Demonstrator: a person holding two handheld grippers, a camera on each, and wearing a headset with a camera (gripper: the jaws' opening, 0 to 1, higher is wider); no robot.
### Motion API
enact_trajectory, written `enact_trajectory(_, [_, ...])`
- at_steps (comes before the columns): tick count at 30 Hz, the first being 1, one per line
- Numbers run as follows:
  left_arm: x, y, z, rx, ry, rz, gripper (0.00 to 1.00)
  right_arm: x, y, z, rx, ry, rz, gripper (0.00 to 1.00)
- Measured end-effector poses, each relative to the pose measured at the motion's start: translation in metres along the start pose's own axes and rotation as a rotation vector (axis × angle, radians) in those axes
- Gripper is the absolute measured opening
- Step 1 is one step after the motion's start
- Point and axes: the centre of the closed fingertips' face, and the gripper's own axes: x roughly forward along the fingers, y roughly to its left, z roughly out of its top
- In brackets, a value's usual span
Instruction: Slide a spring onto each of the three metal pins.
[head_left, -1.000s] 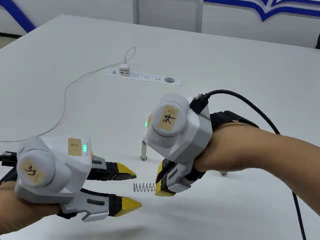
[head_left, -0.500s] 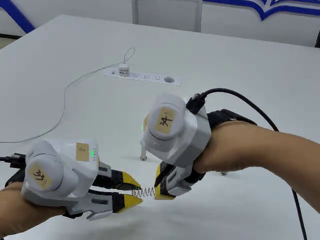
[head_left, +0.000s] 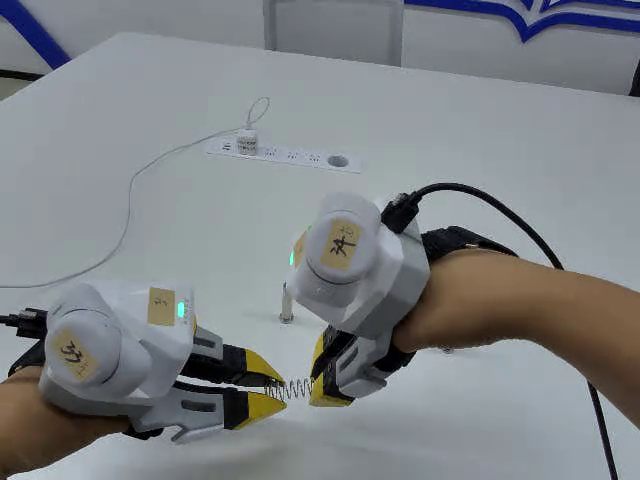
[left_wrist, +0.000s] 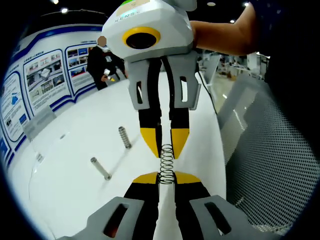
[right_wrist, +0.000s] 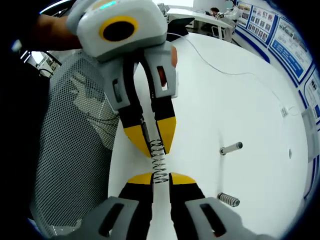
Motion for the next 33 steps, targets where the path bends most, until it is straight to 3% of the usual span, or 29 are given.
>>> enact_trajectory(10, [0.0, -0.001, 0.004, -0.01, -0.014, 0.006, 0.1, -0.002, 0.002, 0.0, -0.003, -0.002, -0.004, 0.12])
enact_trajectory(21, [0.0, 0.002, 0.005, -0.022, -0.021, 0.014, 0.1, -0.023, 0.001, 0.024, -0.003, -0.072, -0.025, 0.12])
enact_trajectory(27, [0.0, 0.001, 0.004, -0.022, -0.021, 0.014, 0.11, -0.026, 0.005, 0.038, -0.001, -0.125, -0.015, 0.12])
enact_trajectory(33, [0.0, 0.002, 0.005, -0.028, -0.024, 0.016, 0.11, -0.026, 0.004, 0.043, -0.007, -0.131, -0.02, 0.12])
